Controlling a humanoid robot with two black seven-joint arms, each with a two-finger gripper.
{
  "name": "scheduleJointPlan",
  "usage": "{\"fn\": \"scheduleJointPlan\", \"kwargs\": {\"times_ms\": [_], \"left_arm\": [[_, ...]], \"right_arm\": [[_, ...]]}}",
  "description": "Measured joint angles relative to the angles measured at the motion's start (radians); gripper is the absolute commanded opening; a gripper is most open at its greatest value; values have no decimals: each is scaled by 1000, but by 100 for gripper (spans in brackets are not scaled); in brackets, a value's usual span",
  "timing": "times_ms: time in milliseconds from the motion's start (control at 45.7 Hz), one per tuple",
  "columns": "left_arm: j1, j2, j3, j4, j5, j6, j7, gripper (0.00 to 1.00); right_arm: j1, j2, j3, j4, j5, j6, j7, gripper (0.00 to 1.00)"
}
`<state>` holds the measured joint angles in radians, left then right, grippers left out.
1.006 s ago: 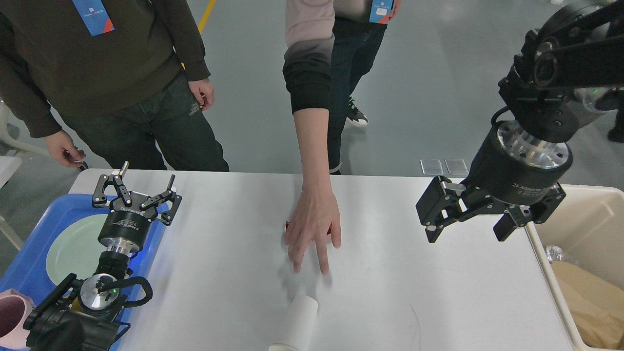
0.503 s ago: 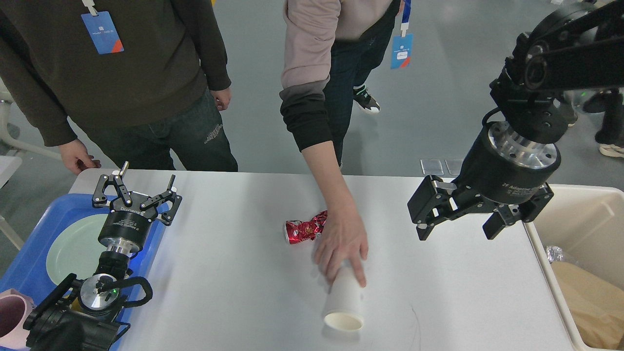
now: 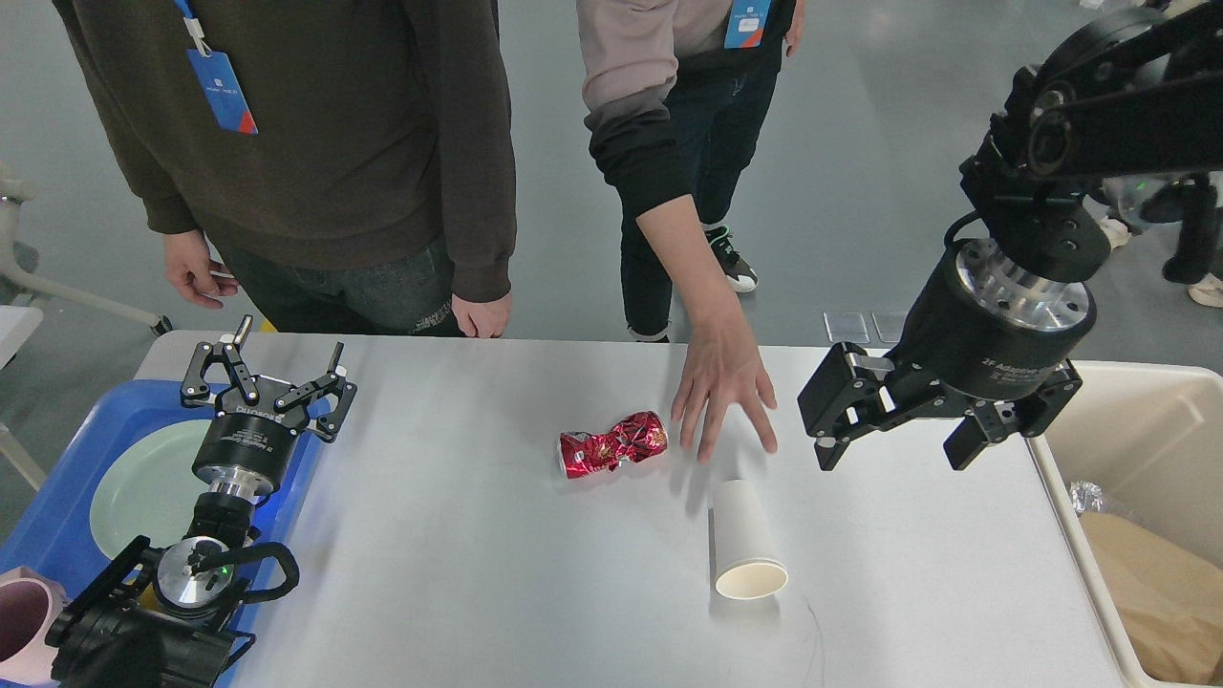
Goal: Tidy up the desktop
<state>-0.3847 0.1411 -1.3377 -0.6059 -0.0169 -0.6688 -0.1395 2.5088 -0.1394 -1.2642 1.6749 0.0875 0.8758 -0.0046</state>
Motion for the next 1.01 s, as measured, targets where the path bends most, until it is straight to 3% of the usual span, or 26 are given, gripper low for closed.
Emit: {"fn": "scheduleJointPlan", "kwargs": {"times_ms": [241,635,1006], "left_arm": [[0,0,0,0,0,0,0,96],[0,0,0,0,0,0,0,96],[0,0,-1,-2,0,0,1,96]], "right_arm": [[-83,3,33,-25,-1,-38,0,100],[-441,15,48,-148,-1,-365,0,100],[-834,153,119,-446,-2,-501,-10,100]]}}
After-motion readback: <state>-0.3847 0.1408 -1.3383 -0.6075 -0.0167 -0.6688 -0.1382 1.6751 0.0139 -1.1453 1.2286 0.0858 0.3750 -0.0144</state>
